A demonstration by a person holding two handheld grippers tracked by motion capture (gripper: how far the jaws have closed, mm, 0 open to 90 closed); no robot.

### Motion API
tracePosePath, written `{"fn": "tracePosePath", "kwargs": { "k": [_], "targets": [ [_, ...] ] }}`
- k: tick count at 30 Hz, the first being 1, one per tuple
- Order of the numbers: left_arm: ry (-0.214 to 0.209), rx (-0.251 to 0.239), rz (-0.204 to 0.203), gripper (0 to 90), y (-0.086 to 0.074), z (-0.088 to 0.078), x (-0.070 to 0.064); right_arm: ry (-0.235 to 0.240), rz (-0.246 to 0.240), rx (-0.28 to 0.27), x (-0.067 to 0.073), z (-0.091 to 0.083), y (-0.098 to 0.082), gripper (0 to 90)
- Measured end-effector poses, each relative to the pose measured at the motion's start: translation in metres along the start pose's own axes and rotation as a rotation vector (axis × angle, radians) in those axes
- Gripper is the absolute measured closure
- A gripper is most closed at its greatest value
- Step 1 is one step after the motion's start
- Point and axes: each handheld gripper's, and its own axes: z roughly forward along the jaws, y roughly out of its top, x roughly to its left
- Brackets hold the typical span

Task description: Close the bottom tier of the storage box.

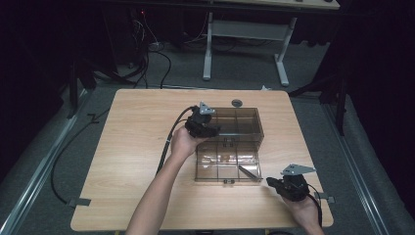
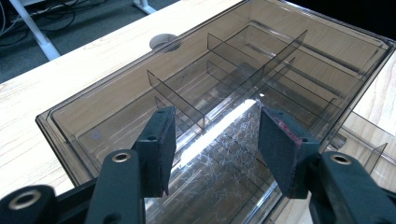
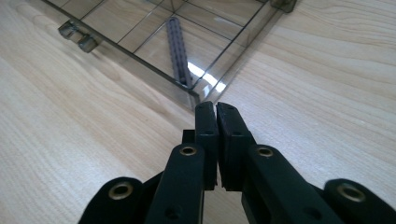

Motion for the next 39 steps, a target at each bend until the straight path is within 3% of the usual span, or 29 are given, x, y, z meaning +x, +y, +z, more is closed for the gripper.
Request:
{"fn": "tracePosePath", "kwargs": {
  "k": [9,25,39],
  "targets": [
    [0.000,0.001,0.001,47.4,0.000,0.000,0.000,0.042,-0.024,0.002,0.013,0.001,0.004,89.6],
    [0.000,0.002,0.002,48.1,0.000,0.000,0.000,0.138,-0.075,0.019,0.040,0.027,0.024,90.0],
    [0.001,0.003,0.005,48.3,0.000,0.000,0.000,0.183,-0.063,0.054,0.054,0.049,0.034,90.0]
  ]
}}
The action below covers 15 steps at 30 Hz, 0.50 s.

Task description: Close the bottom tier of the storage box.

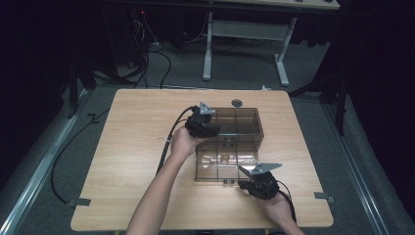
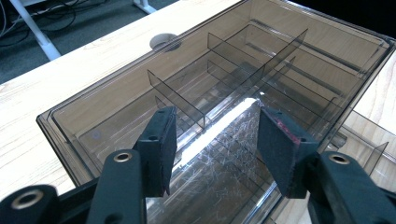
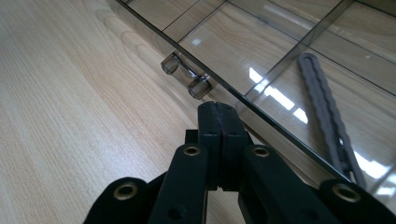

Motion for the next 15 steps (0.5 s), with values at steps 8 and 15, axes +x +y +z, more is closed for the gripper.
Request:
{"fn": "tracePosePath", "kwargs": {
  "k": [8,15],
  "targets": [
    [0.000,0.002,0.000,48.3,0.0002,-0.0001,-0.0001,0.010,0.012,0.009,0.0006,0.0078,0.0021,90.0],
    [0.000,0.001,-0.001,48.3,0.0001,0.0000,-0.0001,0.010,0.023,0.006,0.0001,0.0100,0.0041,90.0]
  ]
}}
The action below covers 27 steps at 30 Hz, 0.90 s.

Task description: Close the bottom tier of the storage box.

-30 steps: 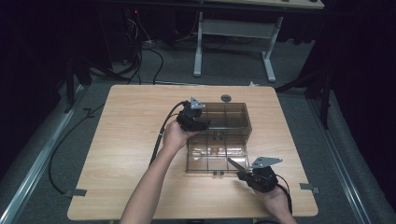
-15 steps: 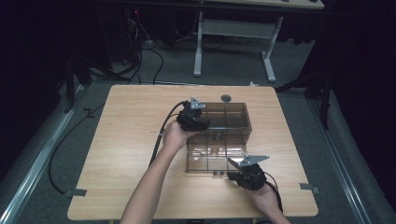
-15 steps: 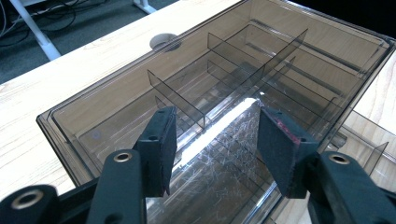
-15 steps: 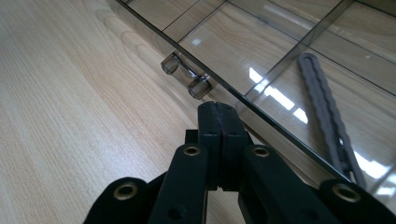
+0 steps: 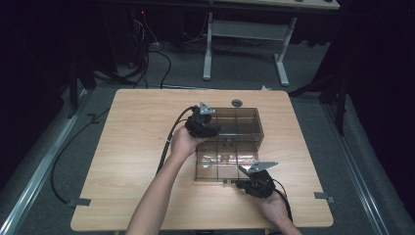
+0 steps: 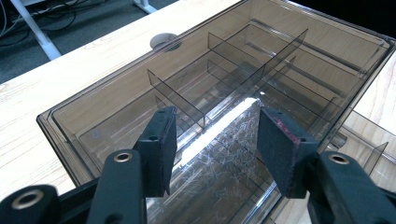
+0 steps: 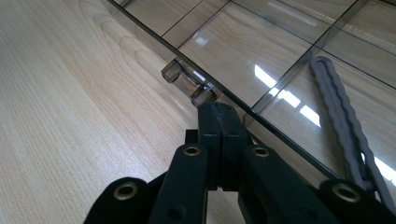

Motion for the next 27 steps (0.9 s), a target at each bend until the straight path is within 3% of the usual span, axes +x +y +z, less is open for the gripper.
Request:
{"fn": "tracePosePath", "kwargs": {
  "k": [27],
  "targets": [
    [0.004,0.000,-0.002,48.5,0.0000,0.0000,-0.0005,-0.012,0.040,-0.011,-0.0071,0.0056,0.0050,90.0]
  ]
}}
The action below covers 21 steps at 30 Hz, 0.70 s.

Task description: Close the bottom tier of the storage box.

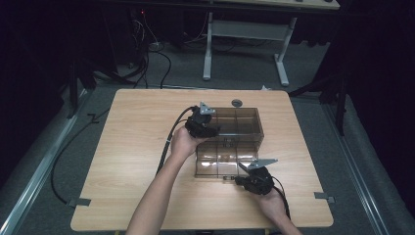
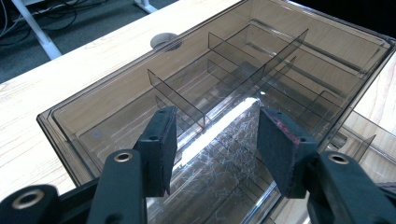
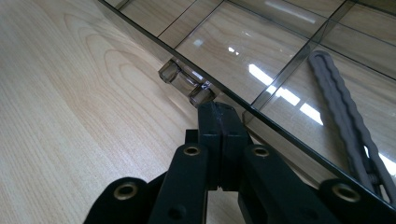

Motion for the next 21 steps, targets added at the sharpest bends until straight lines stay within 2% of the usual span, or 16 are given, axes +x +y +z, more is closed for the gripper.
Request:
{"fn": "tracePosePath", "kwargs": {
  "k": [13,21],
  "targets": [
    [0.001,0.001,0.000,48.6,0.0001,-0.0001,-0.0001,-0.020,-0.004,0.002,-0.0035,0.0037,0.0065,90.0],
    [0.001,0.001,0.000,48.6,0.0001,-0.0001,-0.0001,-0.033,0.011,0.006,-0.0077,0.0045,0.0097,90.0]
  ]
}}
